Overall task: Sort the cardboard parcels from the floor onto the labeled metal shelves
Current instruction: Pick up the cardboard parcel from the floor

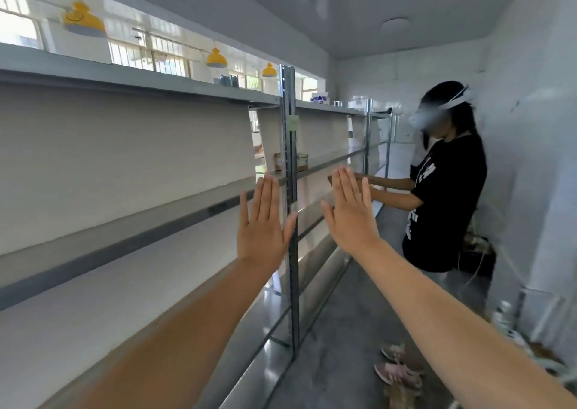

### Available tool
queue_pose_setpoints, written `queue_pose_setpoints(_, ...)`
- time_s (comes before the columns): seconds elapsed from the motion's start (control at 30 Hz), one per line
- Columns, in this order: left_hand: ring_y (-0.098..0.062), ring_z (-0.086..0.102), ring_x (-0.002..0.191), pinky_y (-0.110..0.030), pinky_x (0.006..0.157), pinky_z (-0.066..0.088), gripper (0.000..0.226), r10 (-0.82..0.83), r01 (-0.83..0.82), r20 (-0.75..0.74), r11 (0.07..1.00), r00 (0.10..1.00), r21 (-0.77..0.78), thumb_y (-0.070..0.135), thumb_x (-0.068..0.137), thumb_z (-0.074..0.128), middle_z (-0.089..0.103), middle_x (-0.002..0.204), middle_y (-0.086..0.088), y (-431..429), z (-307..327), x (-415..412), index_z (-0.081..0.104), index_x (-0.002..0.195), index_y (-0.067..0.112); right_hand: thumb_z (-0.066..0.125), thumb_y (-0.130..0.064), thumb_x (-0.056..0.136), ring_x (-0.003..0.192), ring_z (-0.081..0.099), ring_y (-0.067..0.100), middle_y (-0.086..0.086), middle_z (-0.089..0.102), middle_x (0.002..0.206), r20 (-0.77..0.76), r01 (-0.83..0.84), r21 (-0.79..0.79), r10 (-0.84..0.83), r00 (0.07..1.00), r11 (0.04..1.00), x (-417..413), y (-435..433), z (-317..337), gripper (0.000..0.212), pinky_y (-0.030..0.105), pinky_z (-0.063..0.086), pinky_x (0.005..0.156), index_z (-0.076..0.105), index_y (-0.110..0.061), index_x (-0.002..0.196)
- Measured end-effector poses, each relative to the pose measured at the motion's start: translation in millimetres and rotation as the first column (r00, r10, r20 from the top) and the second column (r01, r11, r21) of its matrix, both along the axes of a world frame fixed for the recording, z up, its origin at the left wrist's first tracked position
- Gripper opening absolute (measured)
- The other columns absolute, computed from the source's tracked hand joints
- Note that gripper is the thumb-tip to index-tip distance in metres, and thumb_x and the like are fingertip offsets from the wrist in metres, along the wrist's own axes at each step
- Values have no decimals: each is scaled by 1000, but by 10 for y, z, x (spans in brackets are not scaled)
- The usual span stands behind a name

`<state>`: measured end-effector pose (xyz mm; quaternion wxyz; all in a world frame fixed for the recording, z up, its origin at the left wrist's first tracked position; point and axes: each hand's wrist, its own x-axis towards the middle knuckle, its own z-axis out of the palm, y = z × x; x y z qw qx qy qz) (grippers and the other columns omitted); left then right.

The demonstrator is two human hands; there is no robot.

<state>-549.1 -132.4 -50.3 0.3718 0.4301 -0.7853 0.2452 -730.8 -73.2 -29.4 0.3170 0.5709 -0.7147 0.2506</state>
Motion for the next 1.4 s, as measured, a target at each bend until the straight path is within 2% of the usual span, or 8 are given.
queue_pose_setpoints(0.37, -23, 6, 155, -50, 126, 8, 72, -285, 284, 24, 959, 958, 18, 52, 105, 19, 7, 168, -11, 266, -320, -1771, 11, 159, 5, 29, -38, 105, 154, 3, 22, 12, 8, 166, -28, 215, 16, -215, 976, 976, -1407, 541, -313, 66, 46, 0, 124, 10, -2, 157)
queue_pose_setpoints(0.63, -20, 2, 156, -45, 126, -2, 73, -399, 395, 27, 914, 917, 89, 53, 104, 14, 4, 169, -8, 432, -641, -2422, 5, 160, 7, 15, -44, 103, 154, 4, 23, 12, 9, 166, 14, 316, 66, -317, 948, 947, -1878, 818, -670, 69, 47, 5, 125, 11, -3, 157)
queue_pose_setpoints(0.73, -21, 5, 156, -47, 126, 4, 72, -414, 410, 39, 908, 909, 85, 53, 105, 14, 6, 169, -10, 400, -794, -2593, 7, 160, 6, 11, -45, 101, 154, 3, 23, 12, 8, 166, 16, 337, 100, -340, 940, 936, -1981, 820, -800, 70, 47, 5, 125, 9, -4, 158)
queue_pose_setpoints(0.93, -21, 4, 156, -49, 126, 8, 72, -488, 482, 14, 865, 873, 143, 52, 106, 22, 5, 169, -10, 138, -1009, -2910, 6, 160, 8, 14, -44, 102, 154, 5, 25, 13, 10, 166, 26, 376, 138, -383, 924, 916, -2184, 583, -976, 68, 47, 4, 125, 10, -4, 158)
queue_pose_setpoints(1.03, -20, 1, 156, -47, 126, 4, 73, -494, 483, 31, 861, 869, 159, 53, 106, 21, 2, 169, -8, -83, -1104, -3067, 4, 160, 8, 11, -44, 101, 154, 4, 25, 13, 9, 166, 31, 385, 164, -395, 918, 908, -2272, 378, -1073, 69, 46, 2, 124, 10, -4, 158)
queue_pose_setpoints(1.2, -21, -3, 156, -49, 125, 7, 73, -536, 519, 43, 832, 843, 197, 53, 106, 20, -3, 169, -9, -545, -1182, -3334, 0, 160, 7, 6, -43, 98, 154, 3, 26, 14, 8, 166, 30, 389, 214, -404, 914, 896, -2416, -50, -1251, 72, 47, 3, 124, 11, -2, 157)
queue_pose_setpoints(1.4, -21, -1, 156, -49, 126, 6, 73, -582, 566, 21, 797, 813, 209, 54, 105, 19, 2, 169, -9, -1097, -1236, -3613, 4, 160, 7, 2, -45, 99, 154, -2, 23, 11, 5, 167, 46, 446, 263, -473, 880, 855, -2645, -542, -1379, 72, 47, 3, 125, 7, -5, 158)
